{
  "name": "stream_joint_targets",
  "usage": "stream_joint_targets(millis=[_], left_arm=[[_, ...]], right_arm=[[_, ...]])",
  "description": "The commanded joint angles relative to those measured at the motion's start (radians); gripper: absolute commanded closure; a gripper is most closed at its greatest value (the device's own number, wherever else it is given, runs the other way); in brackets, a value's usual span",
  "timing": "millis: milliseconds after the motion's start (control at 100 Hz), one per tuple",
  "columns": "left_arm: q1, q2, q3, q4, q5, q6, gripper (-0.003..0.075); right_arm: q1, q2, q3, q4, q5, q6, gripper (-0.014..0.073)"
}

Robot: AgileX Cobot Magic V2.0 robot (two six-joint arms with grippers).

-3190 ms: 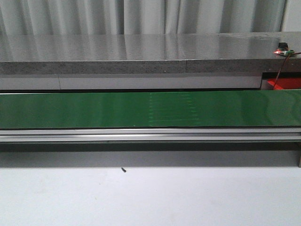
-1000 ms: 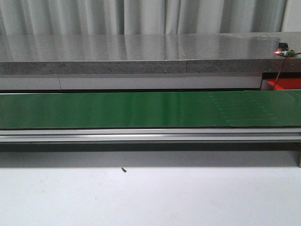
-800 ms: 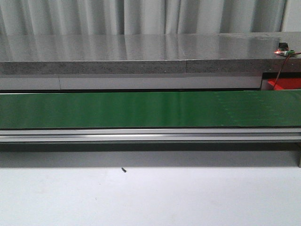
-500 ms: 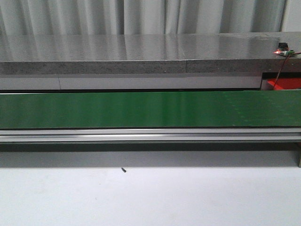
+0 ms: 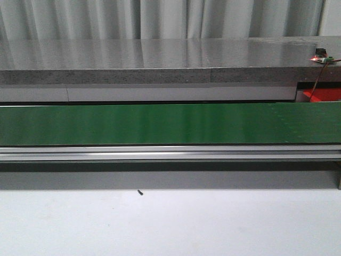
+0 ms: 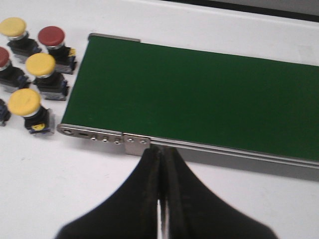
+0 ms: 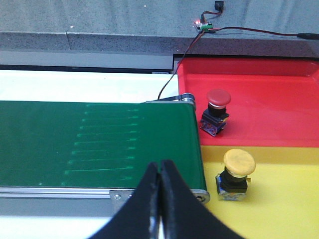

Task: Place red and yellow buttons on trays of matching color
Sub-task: 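Reach the left gripper to another yellow push-button and grasp it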

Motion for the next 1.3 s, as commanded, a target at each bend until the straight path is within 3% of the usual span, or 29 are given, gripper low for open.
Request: stream_joint_targets(millis=[0,210,310,380,550,640,1290], left_arm=[[0.057,0.037,-0.044,-0.002,-0.068,-0.013,0.0739],[0.215,0.164,-0.057,-0.069,-0.036,-0.01,0.0735],[0.269,0.221,-0.057,-0.069,-0.042,0.016,0.0675],[0.298,0.263,-0.057,-0.069,-0.055,0.026,0.0577],[0.356,0.355,-0.063,-0.069,-0.099,0.026,0.0235],[0.382,0.407,-0.094,-0.069,-0.101,0.026,0.015],[0.428,0.895,-0.516,-0.067,0.099,0.038,0.0153]], right_arm=[[0.003,0.001,-0.029,0.007,-0.067,-0.01,0.0662],[0.003,0.001,-0.029,0.007,-0.067,-0.01,0.0662],[0.003,0.001,-0.029,0.007,-0.067,-0.01,0.0662],[0.003,0.001,-0.029,0.007,-0.067,-0.01,0.0662],[0.003,0.001,-0.029,0.007,-0.067,-0.01,0.0662],[0.003,0.001,-0.029,0.007,-0.067,-0.01,0.0662],[0.003,0.001,-0.029,0.007,-0.067,-0.01,0.0662]])
